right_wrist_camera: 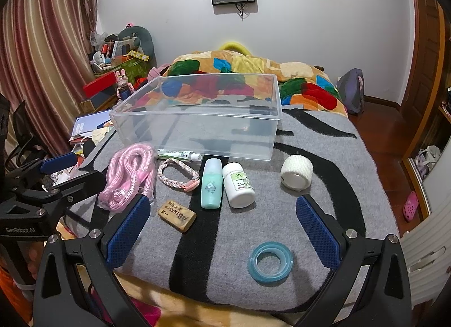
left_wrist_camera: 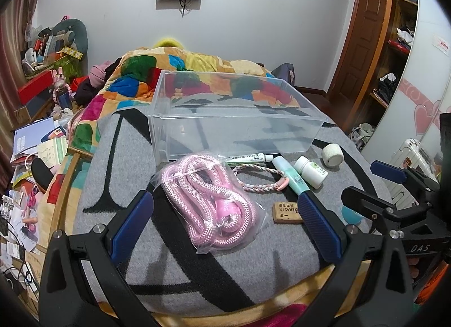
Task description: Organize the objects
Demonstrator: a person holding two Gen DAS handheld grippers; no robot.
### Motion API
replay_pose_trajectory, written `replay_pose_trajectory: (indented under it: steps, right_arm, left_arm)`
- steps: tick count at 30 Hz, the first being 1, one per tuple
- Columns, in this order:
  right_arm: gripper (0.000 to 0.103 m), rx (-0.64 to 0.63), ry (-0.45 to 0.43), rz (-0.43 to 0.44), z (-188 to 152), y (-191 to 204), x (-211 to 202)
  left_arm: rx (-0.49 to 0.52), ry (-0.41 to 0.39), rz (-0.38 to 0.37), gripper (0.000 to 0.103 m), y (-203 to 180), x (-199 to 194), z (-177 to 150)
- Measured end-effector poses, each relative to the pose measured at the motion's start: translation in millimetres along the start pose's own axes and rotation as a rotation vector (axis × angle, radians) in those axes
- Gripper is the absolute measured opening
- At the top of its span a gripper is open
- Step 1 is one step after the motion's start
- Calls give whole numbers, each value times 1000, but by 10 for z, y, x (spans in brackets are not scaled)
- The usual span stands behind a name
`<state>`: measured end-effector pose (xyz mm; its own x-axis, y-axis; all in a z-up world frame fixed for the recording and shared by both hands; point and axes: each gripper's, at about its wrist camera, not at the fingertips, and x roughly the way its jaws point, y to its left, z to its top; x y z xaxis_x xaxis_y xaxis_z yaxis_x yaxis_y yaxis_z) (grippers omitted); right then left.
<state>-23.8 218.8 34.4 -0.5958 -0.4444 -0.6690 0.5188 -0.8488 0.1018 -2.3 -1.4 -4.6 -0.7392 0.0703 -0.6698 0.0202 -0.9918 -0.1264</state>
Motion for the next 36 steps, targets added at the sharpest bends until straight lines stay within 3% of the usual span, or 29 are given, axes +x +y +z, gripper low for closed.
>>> replay_pose_trajectory:
  steps: [36]
  right_arm:
    - [103, 1, 6, 12, -11, 33, -12]
  left_arm:
    - [-6, 19, -1, 103, -8, 34, -36]
